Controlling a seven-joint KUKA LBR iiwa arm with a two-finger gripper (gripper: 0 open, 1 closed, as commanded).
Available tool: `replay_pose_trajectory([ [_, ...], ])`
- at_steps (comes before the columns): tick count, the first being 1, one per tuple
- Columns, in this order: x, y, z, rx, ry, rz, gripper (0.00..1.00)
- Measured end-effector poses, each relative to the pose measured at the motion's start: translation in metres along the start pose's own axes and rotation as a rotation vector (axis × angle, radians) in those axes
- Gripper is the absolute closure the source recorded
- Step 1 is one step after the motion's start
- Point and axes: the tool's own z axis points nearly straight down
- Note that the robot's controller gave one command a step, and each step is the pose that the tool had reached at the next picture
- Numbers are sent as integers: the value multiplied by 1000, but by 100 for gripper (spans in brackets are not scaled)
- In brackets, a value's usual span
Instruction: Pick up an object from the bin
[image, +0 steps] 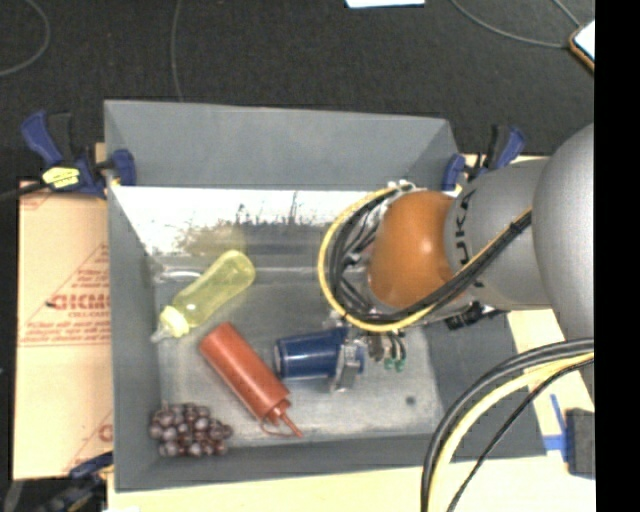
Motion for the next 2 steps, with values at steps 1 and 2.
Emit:
replay_pose_trajectory([
  [1,0,0,0,0,0,-1,100],
  [2,-9,0,-94,0,1,-25,100],
])
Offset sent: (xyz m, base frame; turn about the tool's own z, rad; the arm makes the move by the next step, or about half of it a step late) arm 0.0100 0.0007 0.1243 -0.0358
